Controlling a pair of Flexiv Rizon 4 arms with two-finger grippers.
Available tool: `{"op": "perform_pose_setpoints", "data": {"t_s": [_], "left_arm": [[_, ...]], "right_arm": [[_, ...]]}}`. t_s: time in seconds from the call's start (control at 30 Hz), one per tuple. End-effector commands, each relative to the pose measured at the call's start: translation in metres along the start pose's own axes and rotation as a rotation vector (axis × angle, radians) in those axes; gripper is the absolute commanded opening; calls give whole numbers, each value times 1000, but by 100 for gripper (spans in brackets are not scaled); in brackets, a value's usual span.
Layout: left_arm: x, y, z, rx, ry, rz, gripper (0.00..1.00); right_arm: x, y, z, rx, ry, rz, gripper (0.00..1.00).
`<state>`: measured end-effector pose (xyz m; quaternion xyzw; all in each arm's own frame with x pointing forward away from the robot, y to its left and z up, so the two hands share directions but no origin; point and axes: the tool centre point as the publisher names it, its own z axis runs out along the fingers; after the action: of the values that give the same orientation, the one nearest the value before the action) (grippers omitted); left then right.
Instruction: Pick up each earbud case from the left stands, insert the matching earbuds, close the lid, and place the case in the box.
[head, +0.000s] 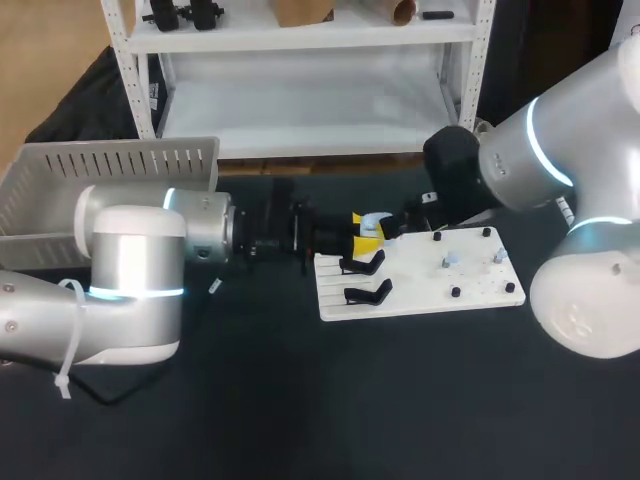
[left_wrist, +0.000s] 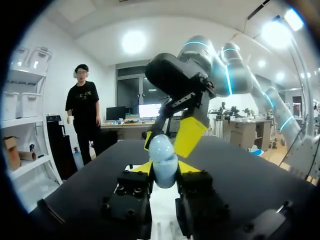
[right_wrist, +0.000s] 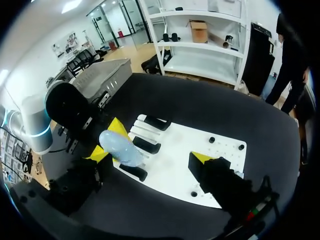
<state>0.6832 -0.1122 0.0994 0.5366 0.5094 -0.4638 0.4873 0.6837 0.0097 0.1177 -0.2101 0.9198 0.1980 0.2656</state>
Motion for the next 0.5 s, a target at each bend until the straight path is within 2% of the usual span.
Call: {"op": "perform_pose_setpoints", "data": {"t_s": [0.03, 0.2, 0.33, 0.5], "left_arm": [[0, -2, 0, -5, -1, 2, 0], [0, -2, 0, -5, -1, 2, 0], [0, -2, 0, -5, -1, 2, 0], [0, -2, 0, -5, -1, 2, 0]], "right_arm": [[-4, 2, -3, 22, -11, 2, 100], [-12, 1, -13, 27, -39, 2, 100], [-16, -1, -30, 40, -69, -19, 100], [-14, -18, -60, 104, -81, -78, 100]]}}
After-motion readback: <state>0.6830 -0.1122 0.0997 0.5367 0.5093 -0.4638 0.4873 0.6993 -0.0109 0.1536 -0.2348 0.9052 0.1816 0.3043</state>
